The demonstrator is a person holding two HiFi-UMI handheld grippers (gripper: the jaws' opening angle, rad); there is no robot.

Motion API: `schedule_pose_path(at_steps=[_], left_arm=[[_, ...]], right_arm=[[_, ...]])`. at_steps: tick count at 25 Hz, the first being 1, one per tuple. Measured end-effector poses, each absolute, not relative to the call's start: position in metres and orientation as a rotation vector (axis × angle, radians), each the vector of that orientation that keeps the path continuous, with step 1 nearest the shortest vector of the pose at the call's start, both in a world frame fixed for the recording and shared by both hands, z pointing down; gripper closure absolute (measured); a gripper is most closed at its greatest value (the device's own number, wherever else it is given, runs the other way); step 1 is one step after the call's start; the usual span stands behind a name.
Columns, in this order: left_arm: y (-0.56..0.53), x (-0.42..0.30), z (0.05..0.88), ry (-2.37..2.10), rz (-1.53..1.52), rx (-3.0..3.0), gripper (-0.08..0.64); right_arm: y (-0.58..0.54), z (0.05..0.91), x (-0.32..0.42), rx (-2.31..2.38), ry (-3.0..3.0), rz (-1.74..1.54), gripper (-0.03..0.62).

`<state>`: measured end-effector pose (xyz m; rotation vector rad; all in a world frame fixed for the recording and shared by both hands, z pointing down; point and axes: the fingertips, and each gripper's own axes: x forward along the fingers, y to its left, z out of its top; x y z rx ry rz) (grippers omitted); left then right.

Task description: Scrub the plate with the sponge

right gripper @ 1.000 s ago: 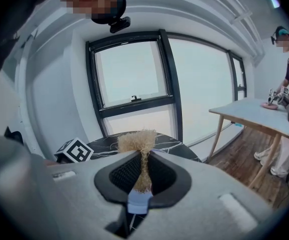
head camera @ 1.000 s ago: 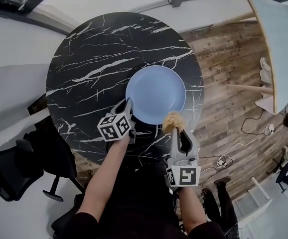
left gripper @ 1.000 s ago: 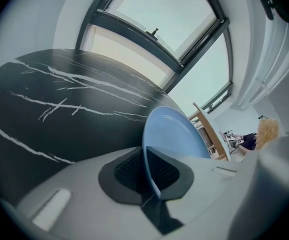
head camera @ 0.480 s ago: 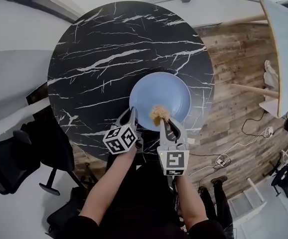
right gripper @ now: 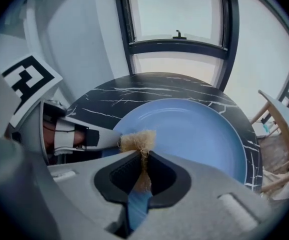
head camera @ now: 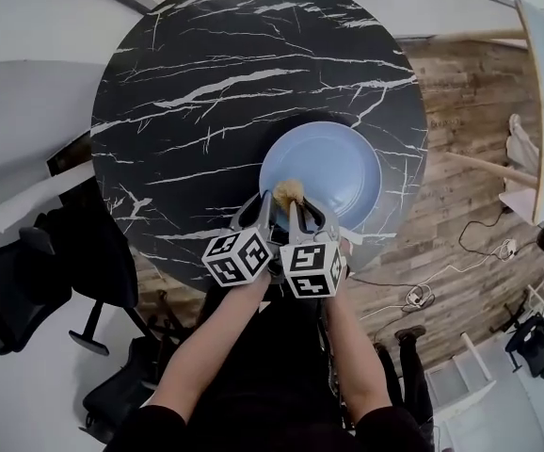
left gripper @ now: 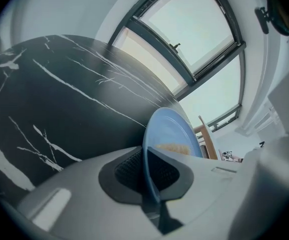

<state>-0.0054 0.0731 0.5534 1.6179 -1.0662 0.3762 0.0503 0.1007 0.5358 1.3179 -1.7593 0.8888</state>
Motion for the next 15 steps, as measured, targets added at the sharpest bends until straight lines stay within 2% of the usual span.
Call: schedule_pose_path(at_steps=[15], left_arm=[[0.075, -0.012, 0.554, -1.042, 0.354, 1.615, 0.537]], right_arm=[[0.142, 0.544, 0.039, 1.137, -1.718, 0.966, 0.557]])
